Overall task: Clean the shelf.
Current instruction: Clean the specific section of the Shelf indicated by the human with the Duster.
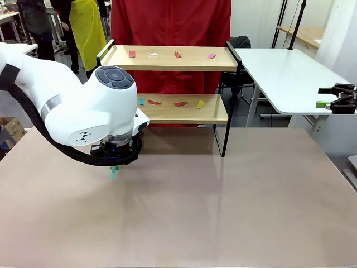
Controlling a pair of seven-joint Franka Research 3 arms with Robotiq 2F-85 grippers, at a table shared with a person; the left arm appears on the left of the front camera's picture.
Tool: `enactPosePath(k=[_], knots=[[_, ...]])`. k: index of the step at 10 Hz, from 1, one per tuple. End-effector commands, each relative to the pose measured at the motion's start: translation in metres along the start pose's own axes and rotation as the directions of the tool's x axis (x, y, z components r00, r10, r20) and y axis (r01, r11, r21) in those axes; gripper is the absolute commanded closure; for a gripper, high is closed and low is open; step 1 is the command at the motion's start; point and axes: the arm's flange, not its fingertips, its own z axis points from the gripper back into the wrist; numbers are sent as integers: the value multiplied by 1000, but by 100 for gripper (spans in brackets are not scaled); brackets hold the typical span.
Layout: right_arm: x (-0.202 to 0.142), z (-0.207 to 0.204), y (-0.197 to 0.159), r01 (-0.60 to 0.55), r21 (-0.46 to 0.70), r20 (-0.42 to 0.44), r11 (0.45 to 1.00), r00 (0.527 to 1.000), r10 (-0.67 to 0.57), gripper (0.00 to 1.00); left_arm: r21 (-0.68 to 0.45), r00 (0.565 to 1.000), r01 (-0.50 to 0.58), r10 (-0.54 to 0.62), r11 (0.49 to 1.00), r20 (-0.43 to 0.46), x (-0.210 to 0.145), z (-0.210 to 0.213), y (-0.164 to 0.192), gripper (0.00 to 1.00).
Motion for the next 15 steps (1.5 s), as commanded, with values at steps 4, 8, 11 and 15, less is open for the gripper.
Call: enactPosePath(k=[4, 8, 11, 15], knots=[[8, -1, 0, 12, -2, -12, 1000, 1000, -12, 0, 12, 999, -10, 10, 1000, 41, -3, 12, 1, 87], [8, -1, 0, 12, -2, -12, 1000, 1000, -12, 0, 9, 999, -3, 2, 1000, 43, -6, 13, -3, 87], [8, -1, 0, 12, -2, -12, 1000, 1000, -12, 0, -148, 993, 74, -60, 986, 97, -8, 25, 17, 87], [8, -1, 0, 12, -2, -12, 1000, 1000, -12, 0, -233, 973, 213, -184, 949, 141, -11, 25, 36, 87]])
